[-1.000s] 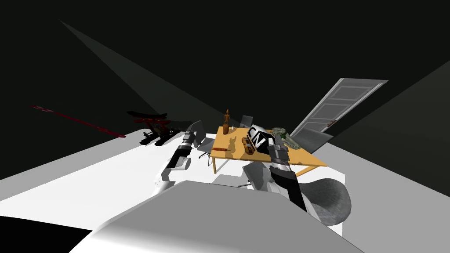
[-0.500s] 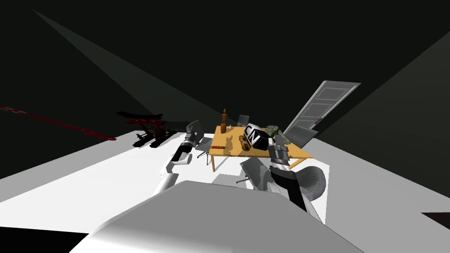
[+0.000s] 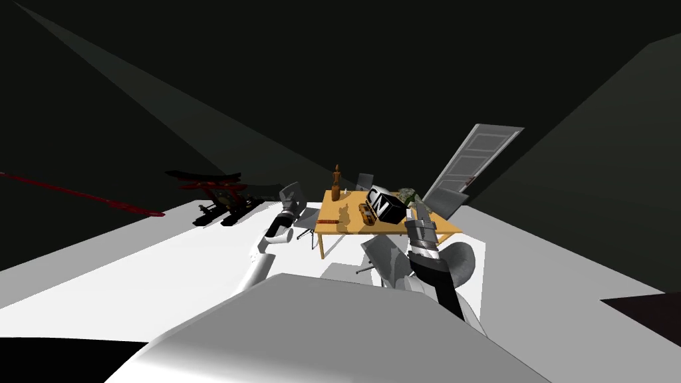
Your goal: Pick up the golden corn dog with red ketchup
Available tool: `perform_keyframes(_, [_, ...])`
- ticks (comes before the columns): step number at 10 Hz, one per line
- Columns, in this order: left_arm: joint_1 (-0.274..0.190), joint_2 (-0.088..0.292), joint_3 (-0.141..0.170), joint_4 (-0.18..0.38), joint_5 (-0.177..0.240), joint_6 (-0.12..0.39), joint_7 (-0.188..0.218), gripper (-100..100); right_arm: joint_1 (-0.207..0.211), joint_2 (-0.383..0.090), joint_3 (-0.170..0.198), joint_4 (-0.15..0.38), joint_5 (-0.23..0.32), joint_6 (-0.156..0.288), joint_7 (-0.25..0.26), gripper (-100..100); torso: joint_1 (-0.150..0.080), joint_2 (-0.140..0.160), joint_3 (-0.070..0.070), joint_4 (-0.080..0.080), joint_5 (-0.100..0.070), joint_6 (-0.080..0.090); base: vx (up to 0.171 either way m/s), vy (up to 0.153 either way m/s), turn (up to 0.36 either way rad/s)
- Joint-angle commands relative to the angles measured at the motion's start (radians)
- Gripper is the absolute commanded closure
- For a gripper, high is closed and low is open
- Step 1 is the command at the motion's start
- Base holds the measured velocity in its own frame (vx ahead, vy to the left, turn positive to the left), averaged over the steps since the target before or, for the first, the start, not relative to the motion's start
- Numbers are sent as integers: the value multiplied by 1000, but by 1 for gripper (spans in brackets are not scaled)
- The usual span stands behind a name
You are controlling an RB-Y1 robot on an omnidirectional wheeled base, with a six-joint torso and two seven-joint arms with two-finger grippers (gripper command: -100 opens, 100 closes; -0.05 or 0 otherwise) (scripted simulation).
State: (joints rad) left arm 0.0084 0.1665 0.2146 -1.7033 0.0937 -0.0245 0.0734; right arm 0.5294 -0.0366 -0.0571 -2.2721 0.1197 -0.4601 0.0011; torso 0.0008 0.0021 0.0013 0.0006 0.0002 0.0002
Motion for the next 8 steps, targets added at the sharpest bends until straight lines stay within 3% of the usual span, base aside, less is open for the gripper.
perform_keyframes(1, [-17, 0, 7, 41, -1, 16, 6, -100, 0, 0, 0, 0, 0, 0, 0, 0, 0, 0, 0, 0, 0, 0, -40, -3, -64])
perform_keyframes(2, [-59, -2, 23, 71, -5, 54, 16, -100, 0, 0, 0, 0, 0, 0, 0, 0, 0, 0, 0, 0, 0, -1, -50, -12, -76])
perform_keyframes(3, [-59, -2, 23, 100, -5, 54, 16, -100, 0, 0, 0, 0, 0, 0, 0, 0, 0, 0, 0, 0, 0, 0, -44, -10, -64])
perform_keyframes(4, [-100, -3, 38, 143, -9, 91, 27, -100, 0, 0, 0, 0, 0, 0, 0, 0, 0, 0, 0, 0, 0, -1, -48, -10, -124])
perform_keyframes(5, [-100, -3, 38, 161, -9, 93, 27, -100, 0, 0, 0, 0, 0, 0, 0, 0, 0, 0, 0, 0, 0, 0, -37, -4, -59])
perform_keyframes(6, [-141, -6, 51, 199, -14, 132, 37, -100, 0, 0, 0, 0, 0, 0, 0, 0, 0, 0, 0, 0, 0, -1, -33, -5, -87])
perform_keyframes(7, [-141, -6, 51, 223, -14, 132, 37, -100, 0, 0, 0, 0, 0, 0, 0, 0, 0, -1, 0, 0, 0, 0, -26, -1, -58])
perform_keyframes(8, [-182, -8, 64, 250, -19, 172, 48, -100, 0, 0, 0, 0, 0, 0, 0, 0, 0, -1, 0, 0, 0, -1, -23, -7, -111])
